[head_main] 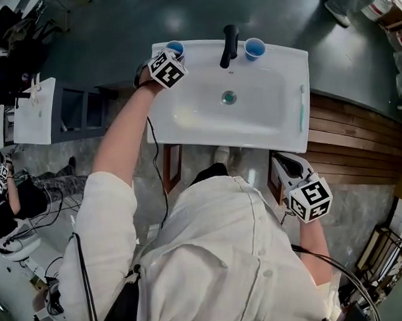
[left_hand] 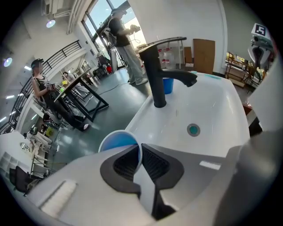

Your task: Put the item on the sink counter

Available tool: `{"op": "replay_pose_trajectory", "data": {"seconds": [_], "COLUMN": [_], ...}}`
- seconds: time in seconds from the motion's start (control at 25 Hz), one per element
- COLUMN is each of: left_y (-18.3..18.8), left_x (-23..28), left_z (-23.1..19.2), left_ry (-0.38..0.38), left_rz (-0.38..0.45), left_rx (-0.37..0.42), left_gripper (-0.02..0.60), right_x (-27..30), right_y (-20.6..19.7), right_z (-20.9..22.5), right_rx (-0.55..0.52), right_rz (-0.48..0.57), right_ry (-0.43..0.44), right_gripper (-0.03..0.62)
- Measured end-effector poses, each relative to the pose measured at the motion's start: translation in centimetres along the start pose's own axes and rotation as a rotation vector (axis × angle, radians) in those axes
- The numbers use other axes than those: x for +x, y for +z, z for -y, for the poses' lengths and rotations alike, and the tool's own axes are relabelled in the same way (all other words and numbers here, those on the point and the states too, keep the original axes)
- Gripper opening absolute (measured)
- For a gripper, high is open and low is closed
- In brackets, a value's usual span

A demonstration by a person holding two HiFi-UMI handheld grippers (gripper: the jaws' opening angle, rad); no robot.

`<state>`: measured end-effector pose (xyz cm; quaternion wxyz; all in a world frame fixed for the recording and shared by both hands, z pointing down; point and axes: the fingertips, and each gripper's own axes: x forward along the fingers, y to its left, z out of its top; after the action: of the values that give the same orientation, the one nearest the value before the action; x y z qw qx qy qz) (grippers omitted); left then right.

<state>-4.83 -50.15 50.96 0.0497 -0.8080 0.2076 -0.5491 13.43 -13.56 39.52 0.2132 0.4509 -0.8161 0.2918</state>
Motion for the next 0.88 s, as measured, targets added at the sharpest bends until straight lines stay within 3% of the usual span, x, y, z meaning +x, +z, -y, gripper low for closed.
{"op": "replay_pose_trajectory", "data": {"seconds": [0.4, 0.88], "left_y": [-0.1, -2.9], "left_x": [-7.6, -16.5], "left_z": [7.5, 23.6], "left_ry": [-0.003, -0.024], "left_rz": [0.058, 0.082], "left_rx": [-0.045, -0.106], "left_gripper": [0.023, 0.021], "right_x": [-3.1, -9.8], "right_y": [-2.3, -9.5], "right_z": [-2.6, -7.4], "right_rx": [-0.073, -0.146], "right_rz": [0.025, 0.023], "right_ry": [0.072, 0.154], "right_gripper": [0.025, 0.025]}}
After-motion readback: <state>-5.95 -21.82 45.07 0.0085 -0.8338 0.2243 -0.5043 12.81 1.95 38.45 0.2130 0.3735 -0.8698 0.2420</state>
